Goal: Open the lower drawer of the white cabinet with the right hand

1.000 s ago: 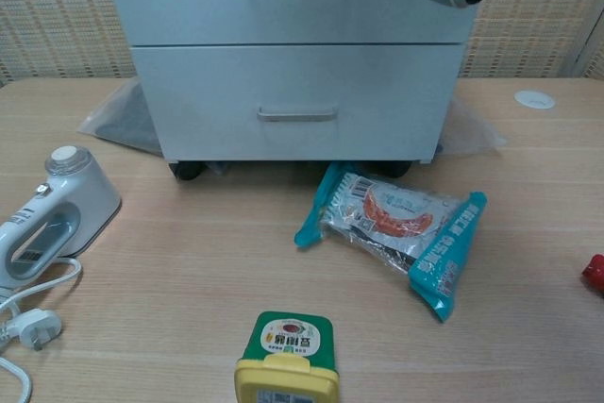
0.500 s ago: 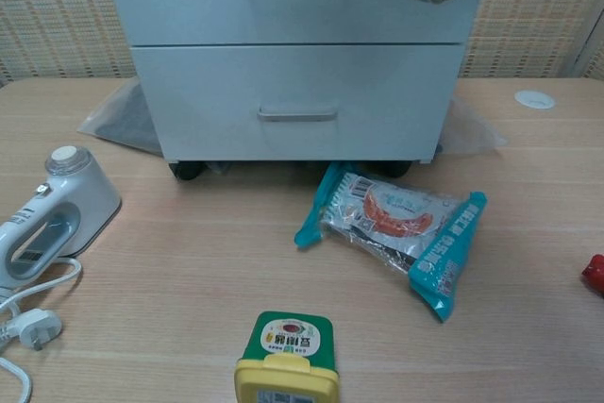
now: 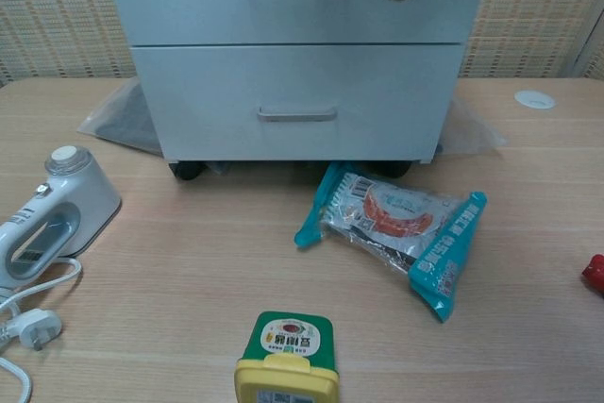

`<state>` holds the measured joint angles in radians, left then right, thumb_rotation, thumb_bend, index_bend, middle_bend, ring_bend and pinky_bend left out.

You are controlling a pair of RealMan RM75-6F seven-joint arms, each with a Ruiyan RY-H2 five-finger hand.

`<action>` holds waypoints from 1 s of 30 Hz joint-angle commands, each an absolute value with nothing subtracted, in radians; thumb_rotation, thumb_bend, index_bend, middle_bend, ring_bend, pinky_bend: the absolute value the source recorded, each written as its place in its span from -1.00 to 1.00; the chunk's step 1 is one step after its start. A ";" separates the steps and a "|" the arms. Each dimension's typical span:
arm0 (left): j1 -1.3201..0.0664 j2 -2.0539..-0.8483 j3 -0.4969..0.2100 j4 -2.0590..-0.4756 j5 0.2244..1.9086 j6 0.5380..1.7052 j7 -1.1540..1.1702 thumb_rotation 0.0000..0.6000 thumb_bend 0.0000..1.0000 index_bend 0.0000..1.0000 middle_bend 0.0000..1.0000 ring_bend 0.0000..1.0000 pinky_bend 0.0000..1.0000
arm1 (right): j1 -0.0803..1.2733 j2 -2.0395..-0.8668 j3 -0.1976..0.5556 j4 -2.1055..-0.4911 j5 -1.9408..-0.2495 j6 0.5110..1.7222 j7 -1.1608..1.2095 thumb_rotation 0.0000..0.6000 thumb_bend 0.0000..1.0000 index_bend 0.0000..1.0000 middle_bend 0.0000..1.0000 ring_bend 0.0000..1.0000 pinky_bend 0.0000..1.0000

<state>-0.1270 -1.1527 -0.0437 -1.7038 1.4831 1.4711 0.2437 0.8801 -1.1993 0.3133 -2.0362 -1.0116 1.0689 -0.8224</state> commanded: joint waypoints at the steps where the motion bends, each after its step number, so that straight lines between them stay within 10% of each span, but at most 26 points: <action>1: -0.126 -1.153 -0.044 -1.702 1.482 1.471 0.242 1.00 -0.50 -1.00 -1.00 -1.00 -0.82 | 0.895 -1.209 0.307 -2.025 -0.997 1.070 -0.828 1.00 -0.25 -0.51 0.83 0.93 0.71; 30: -0.129 -1.162 -0.047 -1.694 1.477 1.467 0.250 1.00 -0.50 -1.00 -1.00 -1.00 -0.82 | 0.897 -1.174 0.187 -2.125 -1.063 1.150 -0.880 1.00 -0.25 -0.51 0.84 0.93 0.71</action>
